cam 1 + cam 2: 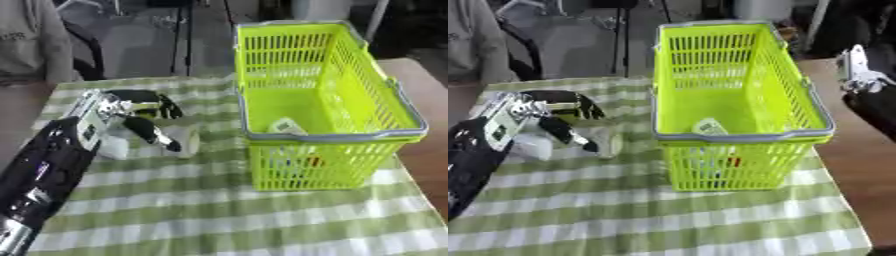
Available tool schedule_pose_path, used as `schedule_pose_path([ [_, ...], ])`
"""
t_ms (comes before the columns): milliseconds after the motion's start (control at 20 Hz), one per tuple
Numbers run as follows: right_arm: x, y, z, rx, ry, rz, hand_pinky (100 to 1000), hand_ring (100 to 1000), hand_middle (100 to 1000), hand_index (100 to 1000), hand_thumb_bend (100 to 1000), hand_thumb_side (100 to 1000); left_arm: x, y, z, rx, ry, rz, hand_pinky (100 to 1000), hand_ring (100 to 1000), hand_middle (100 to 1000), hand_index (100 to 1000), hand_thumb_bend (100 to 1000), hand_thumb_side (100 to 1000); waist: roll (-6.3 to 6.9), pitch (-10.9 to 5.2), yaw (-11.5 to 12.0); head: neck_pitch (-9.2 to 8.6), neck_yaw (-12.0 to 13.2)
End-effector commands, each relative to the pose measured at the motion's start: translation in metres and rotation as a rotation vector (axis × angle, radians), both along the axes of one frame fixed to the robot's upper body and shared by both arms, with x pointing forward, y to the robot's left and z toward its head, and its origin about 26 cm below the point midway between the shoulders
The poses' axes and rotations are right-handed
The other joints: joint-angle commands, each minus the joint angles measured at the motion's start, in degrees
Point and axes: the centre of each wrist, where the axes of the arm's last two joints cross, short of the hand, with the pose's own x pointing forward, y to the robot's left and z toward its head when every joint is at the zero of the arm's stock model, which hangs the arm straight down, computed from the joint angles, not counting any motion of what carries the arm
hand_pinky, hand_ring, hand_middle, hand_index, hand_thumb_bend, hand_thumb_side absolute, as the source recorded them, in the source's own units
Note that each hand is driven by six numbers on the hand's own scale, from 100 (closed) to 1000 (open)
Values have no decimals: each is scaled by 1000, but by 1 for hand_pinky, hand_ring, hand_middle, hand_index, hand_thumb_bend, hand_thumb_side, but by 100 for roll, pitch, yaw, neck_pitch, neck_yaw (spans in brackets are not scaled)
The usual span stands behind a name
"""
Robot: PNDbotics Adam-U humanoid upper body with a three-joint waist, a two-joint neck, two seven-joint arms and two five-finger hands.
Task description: Pick up objects on the table and place them in the box.
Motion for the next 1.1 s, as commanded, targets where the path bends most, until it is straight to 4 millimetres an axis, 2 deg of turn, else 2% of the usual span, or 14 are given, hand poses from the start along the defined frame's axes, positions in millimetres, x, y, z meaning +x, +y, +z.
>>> schedule_pose_path([
  [50, -4, 0, 11, -6, -37, 15, 588, 580, 634, 838, 100, 517, 1, 1, 10, -15, -61, 2, 734, 773, 763, 888, 793, 691, -31, -64, -8, -70, 23],
  [650, -4, 1, 12, -4, -39, 19, 587, 578, 633, 839, 100, 520, 1, -9, -8, 31, -80, -9, 728, 760, 742, 875, 800, 655, -44, -1, -83, -108, 14],
  [850, -4, 0, 12, -3, -41, 19, 587, 577, 632, 838, 100, 521, 1, -10, -14, 51, -74, -4, 693, 736, 728, 864, 807, 637, -42, 26, -105, -120, 11],
  [950, -4, 0, 12, -3, -40, 20, 586, 577, 631, 839, 100, 522, 1, -9, -16, 51, -81, 7, 663, 720, 720, 854, 803, 622, -36, 40, -114, -134, 11],
  [1000, -4, 0, 12, -2, -40, 20, 586, 577, 631, 839, 100, 523, 0, -9, -17, 49, -89, 13, 555, 651, 679, 819, 770, 555, -35, 46, -118, -137, 8],
  [1100, -4, 0, 13, -2, -41, 19, 586, 577, 631, 839, 100, 523, 0, -8, -19, 43, -115, 28, 524, 626, 665, 807, 757, 533, -36, 55, -127, -139, 5],
])
